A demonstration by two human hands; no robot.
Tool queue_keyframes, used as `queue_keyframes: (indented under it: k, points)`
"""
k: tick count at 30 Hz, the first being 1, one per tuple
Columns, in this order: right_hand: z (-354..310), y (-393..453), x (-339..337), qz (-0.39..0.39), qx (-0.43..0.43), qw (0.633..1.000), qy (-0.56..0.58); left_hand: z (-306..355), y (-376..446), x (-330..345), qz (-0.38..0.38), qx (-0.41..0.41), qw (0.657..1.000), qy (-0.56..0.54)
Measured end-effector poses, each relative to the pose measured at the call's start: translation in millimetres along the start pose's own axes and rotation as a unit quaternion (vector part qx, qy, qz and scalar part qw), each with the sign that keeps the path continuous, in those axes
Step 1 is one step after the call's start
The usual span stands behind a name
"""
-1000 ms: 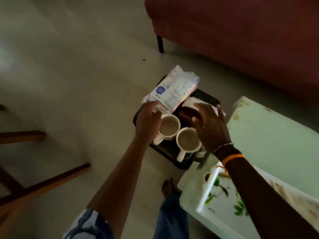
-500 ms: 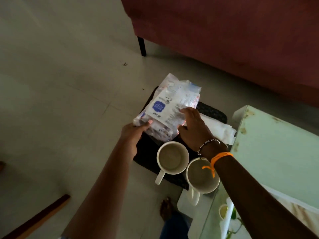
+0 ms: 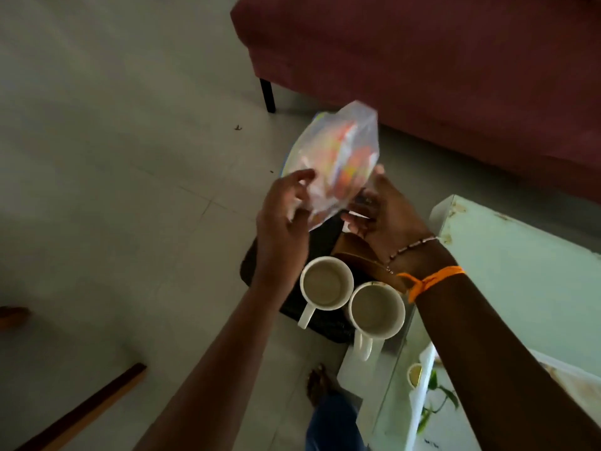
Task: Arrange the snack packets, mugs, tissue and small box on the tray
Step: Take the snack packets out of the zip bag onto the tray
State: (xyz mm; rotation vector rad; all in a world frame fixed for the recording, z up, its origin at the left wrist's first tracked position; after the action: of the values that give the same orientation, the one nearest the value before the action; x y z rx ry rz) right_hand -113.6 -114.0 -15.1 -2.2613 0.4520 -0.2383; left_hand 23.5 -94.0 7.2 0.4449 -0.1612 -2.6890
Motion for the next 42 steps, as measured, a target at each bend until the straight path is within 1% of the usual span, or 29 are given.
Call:
queue_keyframes:
  k: [1, 2, 4, 5, 6, 8, 11, 13, 14, 15, 16, 17, 18, 19, 20, 21, 22, 23, 24, 25, 26, 27, 29, 31, 33, 35, 37, 39, 42]
  points:
    - [-5, -7, -8, -0.003, 0.028, 0.999, 0.041, 15, -13, -1, -0.042, 0.088, 0.995, 0.023]
    - [-8, -16, -17, -0.033, 0.047, 0.996, 0.07, 27, -29, -1, -0.083, 0.153, 0.983, 0.049]
    - [-12, -40, -35, -0.147, 0.076, 0.978, 0.129, 43, -59, -2, -0.138, 0.235, 0.956, 0.109]
    - [-13, -51, -46, -0.18, 0.08, 0.969, 0.151, 48, -72, -1, -0.154, 0.267, 0.941, 0.14]
    - [-13, -60, -61, -0.184, 0.068, 0.967, 0.161, 53, -87, 1, -0.171, 0.299, 0.924, 0.165]
    - [-6, -74, -96, -0.131, 0.03, 0.979, 0.152, 62, -116, 8, -0.212, 0.337, 0.898, 0.187]
    - [28, -91, -155, -0.017, 0.018, 0.991, 0.131, 79, -167, 21, -0.292, 0.322, 0.888, 0.151]
    - [60, -107, -199, 0.036, 0.031, 0.99, 0.132, 91, -208, 28, -0.344, 0.305, 0.88, 0.118]
    - [77, -118, -221, 0.057, 0.031, 0.989, 0.136, 95, -229, 29, -0.377, 0.281, 0.878, 0.087]
    - [92, -128, -242, 0.078, 0.026, 0.987, 0.138, 98, -247, 29, -0.415, 0.239, 0.876, 0.047]
    - [107, -142, -265, 0.104, 0.015, 0.985, 0.138, 101, -266, 29, -0.457, 0.177, 0.871, 0.007]
    - [122, -156, -286, 0.125, 0.004, 0.983, 0.136, 104, -283, 29, -0.495, 0.096, 0.863, -0.027]
    - [137, -170, -306, 0.133, -0.001, 0.982, 0.135, 106, -299, 29, -0.509, 0.013, 0.859, -0.05]
    - [151, -185, -323, 0.132, -0.001, 0.982, 0.136, 106, -314, 30, -0.493, -0.053, 0.867, -0.053]
    - [163, -197, -334, 0.131, -0.001, 0.982, 0.138, 101, -325, 33, -0.455, -0.099, 0.884, -0.033]
    - [174, -209, -346, 0.136, -0.007, 0.981, 0.139, 96, -337, 38, -0.415, -0.135, 0.9, 0.011]
    - [183, -219, -356, 0.142, -0.022, 0.981, 0.133, 89, -349, 41, -0.392, -0.182, 0.9, 0.06]
    - [190, -226, -363, 0.14, -0.038, 0.981, 0.127, 84, -362, 45, -0.39, -0.242, 0.884, 0.088]
    - [197, -231, -368, 0.138, -0.043, 0.982, 0.124, 79, -375, 48, -0.396, -0.304, 0.861, 0.092]
    - [203, -231, -370, 0.14, -0.034, 0.982, 0.125, 74, -384, 50, -0.399, -0.341, 0.847, 0.088]
    - [211, -230, -374, 0.153, -0.018, 0.98, 0.125, 70, -390, 51, -0.401, -0.339, 0.845, 0.099]
    - [216, -229, -376, 0.165, -0.012, 0.979, 0.121, 67, -393, 51, -0.393, -0.325, 0.852, 0.116]
    - [221, -223, -376, 0.165, -0.026, 0.98, 0.106, 62, -393, 48, -0.352, -0.309, 0.876, 0.116]
    - [220, -217, -369, 0.154, -0.035, 0.98, 0.117, 61, -386, 44, -0.298, -0.318, 0.897, 0.07]
    - [216, -211, -364, 0.146, -0.058, 0.982, 0.101, 66, -378, 45, -0.275, -0.315, 0.908, 0.018]
    - [213, -202, -362, 0.158, -0.102, 0.981, 0.035, 76, -376, 50, -0.278, -0.292, 0.915, -0.016]
    - [209, -200, -359, 0.174, -0.146, 0.974, -0.009, 85, -384, 57, -0.28, -0.26, 0.924, -0.01]
    - [208, -204, -358, 0.18, -0.162, 0.97, -0.02, 91, -399, 63, -0.282, -0.237, 0.93, 0.006]
    - [206, -208, -362, 0.215, -0.166, 0.962, -0.023, 99, -418, 71, -0.303, -0.218, 0.928, 0.006]
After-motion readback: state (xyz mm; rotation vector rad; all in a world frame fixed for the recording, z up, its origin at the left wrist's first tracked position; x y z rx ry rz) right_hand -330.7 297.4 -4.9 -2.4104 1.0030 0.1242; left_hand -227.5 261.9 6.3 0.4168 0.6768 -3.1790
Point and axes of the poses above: each hand's wrist, its own y-axis towards the middle knuckle, its own x-axis out of the palm, z = x × y, the point moved 3 cm from there along y, towards the middle knuckle, and after that the axes turned 15 degrees about z, right-handed, at the moved point
